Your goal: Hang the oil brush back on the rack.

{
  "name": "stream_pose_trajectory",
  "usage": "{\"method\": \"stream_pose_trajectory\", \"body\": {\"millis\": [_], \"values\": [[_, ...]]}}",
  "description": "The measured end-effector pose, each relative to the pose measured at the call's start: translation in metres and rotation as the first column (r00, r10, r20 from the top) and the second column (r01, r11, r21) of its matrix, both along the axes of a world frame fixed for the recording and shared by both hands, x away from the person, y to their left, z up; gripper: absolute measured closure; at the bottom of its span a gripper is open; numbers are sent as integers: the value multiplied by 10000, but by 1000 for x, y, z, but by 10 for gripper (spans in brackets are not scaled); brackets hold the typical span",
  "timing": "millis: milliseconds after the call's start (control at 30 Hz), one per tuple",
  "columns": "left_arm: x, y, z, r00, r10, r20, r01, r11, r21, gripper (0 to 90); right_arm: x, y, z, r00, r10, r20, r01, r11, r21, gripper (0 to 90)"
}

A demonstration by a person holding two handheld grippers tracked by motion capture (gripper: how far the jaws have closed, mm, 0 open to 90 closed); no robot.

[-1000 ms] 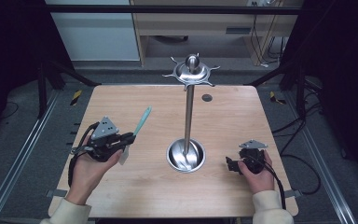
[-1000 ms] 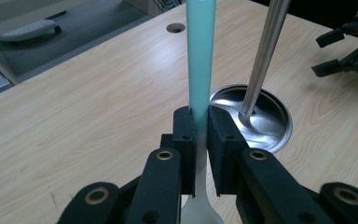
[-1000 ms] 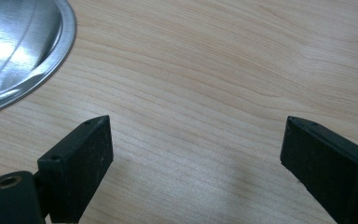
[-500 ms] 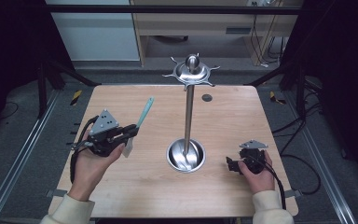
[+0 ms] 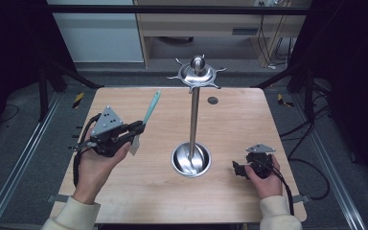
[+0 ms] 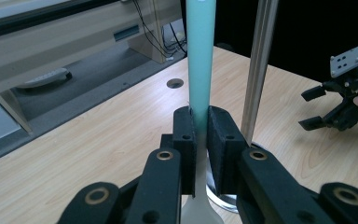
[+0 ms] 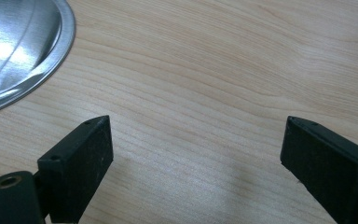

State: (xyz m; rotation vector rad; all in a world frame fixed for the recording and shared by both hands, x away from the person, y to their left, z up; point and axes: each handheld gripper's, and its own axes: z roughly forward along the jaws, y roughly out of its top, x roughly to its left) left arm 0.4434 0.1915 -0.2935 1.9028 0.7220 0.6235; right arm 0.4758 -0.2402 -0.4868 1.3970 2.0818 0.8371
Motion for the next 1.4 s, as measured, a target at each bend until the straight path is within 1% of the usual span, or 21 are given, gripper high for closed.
{"method": "stream_pose_trajectory", "body": {"millis": [33, 67, 100, 167, 267, 333, 433, 533, 800, 833, 867, 1033, 1300, 1400], "values": [[0, 0, 1, 10000, -3, 19, 3, 10000, -26, 819, 0, 0, 0, 10000, 8, 1, -8, 10000, 20, 99], [-1, -1, 2, 10000, -14, 93, 16, 9999, -169, 819, 0, 0, 0, 10000, 9, 7, -9, 10000, 28, 98], [-2, -2, 3, 9997, -68, 225, 74, 9997, -239, 819, 0, 0, 0, 10000, 16, 12, -16, 10000, 28, 98], [-3, -3, 6, 9994, -98, 339, 111, 9992, -384, 819, 0, 0, 0, 10000, 15, 11, -15, 10000, 26, 98], [-5, -4, 10, 9992, -233, 339, 252, 9980, -575, 819, 0, 0, 0, 10000, -3, -3, 3, 10000, 18, 98], [-6, -6, 13, 9991, -242, 347, 264, 9976, -633, 819, 0, 0, 0, 10000, -11, -12, 11, 10000, 45, 99], [-6, -7, 18, 9981, -286, 547, 323, 9972, -678, 819, 0, 0, 0, 10000, -10, 0, 10, 10000, 26, 98], [-4, -8, 21, 9981, -394, 482, 433, 9956, -832, 819, 0, 0, 0, 10000, -9, -13, 9, 10000, 0, 99], [0, -8, 26, 9975, -539, 455, 591, 9910, -1204, 819, 0, 0, 0, 10000, 16, -21, -16, 10000, -8, 99], [1, -7, 27, 9968, -560, 570, 627, 9904, -1234, 819, 0, 0, 0, 10000, 14, -22, -14, 10000, 3, 98], [1, -7, 28, 9966, -590, 581, 661, 9896, -1280, 819, 0, 0, 0, 10000, 10, -26, -10, 10000, 24, 99], [4, -8, 30, 9956, -832, 426, 889, 9840, -1542, 819, 0, 0, 0, 10000, 16, -49, -16, 10000, -17, 99], [6, -12, 31, 9937, -1068, 351, 1112, 9798, -1659, 818, 0, 0, 0, 10000, 15, -49, -15, 10000, -14, 99], [5, -13, 31, 9930, -1138, 320, 1175, 9801, -1598, 818, 0, 0, 0, 10000, 16, -21, -16, 10000, -28, 98]]}}
